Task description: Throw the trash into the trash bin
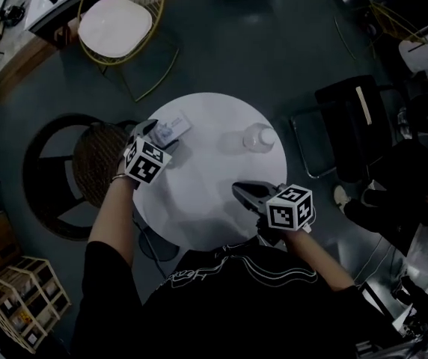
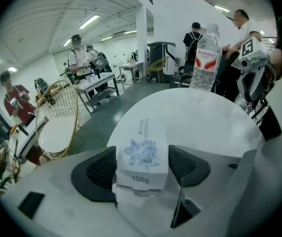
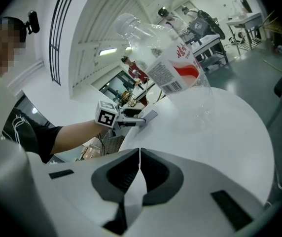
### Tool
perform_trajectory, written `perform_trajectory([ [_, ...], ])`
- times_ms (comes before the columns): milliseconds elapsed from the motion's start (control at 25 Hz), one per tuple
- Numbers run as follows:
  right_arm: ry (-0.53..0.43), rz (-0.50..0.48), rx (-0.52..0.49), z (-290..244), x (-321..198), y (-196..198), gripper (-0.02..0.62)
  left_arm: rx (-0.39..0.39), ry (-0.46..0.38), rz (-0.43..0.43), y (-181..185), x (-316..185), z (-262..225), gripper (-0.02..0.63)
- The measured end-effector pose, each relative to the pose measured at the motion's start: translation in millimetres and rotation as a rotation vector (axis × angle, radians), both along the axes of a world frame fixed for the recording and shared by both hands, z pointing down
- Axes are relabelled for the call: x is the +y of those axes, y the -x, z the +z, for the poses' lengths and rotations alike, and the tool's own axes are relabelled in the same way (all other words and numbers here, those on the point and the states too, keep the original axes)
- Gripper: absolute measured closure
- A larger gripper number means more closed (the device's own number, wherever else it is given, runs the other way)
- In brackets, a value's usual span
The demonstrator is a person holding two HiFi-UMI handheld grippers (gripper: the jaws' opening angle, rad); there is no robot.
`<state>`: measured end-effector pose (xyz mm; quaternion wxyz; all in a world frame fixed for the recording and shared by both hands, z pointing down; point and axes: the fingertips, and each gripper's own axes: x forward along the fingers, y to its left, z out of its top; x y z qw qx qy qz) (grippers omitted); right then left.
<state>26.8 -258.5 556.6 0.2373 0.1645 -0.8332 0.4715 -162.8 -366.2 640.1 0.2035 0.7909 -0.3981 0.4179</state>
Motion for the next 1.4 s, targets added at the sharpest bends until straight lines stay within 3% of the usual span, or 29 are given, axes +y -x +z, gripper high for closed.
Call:
perform_trajectory([
  [440, 0.000, 0.023, -0.005, -7.2, 3.1, -10.8, 0.560, -0.038, 0.007, 0.003, -6.5, 6.7, 2.3, 0.301],
  [760, -0.018, 0.015, -0.008, -13.9, 13.4, -14.3, 0.560, 0.072, -0.062, -0.114, -12.3, 18.8, -20.3, 0.305],
  [880, -0.033, 0.005, -0.017, -19.4, 15.0, -18.3, 0.560, 0.144, -0.097, -0.205, -20.3, 25.0, -46.5, 0.305],
  [1080, -0.054, -0.032, -0.044, -33.7, 25.1, -16.9, 0.560, 0.337, -0.185, -0.398, -38.3, 56.5, -94.1, 0.305],
  [1400, -0.123, -0.147, -0.097, -66.4, 47.1, -26.3, 0.560, 0.511, -0.282, -0.632, -76.5, 135.3, -171.2, 0.305],
])
